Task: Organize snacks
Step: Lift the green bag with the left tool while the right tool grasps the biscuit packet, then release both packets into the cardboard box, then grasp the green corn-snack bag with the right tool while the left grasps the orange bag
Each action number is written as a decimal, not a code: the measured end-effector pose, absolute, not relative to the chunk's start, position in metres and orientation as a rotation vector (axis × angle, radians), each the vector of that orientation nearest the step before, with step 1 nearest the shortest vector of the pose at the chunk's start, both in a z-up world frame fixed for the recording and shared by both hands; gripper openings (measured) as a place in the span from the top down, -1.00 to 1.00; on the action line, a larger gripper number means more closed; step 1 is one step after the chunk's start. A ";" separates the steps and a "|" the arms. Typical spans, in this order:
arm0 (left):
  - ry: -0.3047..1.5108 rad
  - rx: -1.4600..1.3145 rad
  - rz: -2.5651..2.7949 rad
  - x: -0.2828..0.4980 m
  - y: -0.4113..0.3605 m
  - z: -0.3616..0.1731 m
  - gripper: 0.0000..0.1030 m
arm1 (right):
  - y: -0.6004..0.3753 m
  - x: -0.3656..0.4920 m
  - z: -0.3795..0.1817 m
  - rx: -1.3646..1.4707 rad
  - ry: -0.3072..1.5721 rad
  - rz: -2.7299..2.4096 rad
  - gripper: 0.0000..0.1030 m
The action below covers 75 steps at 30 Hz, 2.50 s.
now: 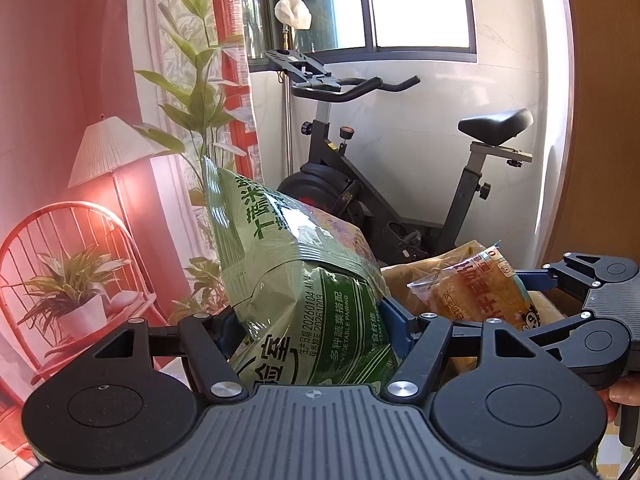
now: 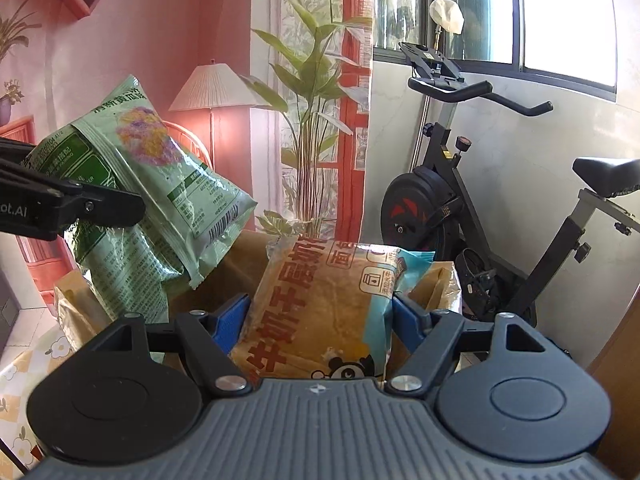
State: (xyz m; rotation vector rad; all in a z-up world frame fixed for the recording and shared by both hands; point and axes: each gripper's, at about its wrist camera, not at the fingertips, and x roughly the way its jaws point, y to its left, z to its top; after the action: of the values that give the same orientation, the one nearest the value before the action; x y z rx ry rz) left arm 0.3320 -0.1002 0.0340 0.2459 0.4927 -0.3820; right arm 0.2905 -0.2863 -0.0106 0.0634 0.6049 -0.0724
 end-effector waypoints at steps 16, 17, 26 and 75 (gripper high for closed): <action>0.514 0.211 -0.377 0.326 -0.071 0.029 -0.64 | -0.296 0.270 -0.004 0.130 0.603 -0.050 -0.64; 0.502 0.194 -0.371 0.319 -0.063 0.031 -0.64 | -0.295 0.263 -0.001 0.125 0.595 -0.045 -0.64; 0.481 0.037 -0.298 0.246 0.013 0.019 -0.64 | -0.290 0.186 0.006 0.113 0.525 0.007 -0.66; 0.757 -0.251 -0.188 0.212 0.049 -0.137 -0.66 | -0.293 0.089 -0.119 0.182 0.751 -0.124 -0.59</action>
State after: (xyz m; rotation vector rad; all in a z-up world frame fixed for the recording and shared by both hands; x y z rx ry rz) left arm 0.2116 0.0489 -0.1372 -0.2514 0.7575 -0.1879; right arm 0.0886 -0.2925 -0.1190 0.1822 0.7508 -0.1240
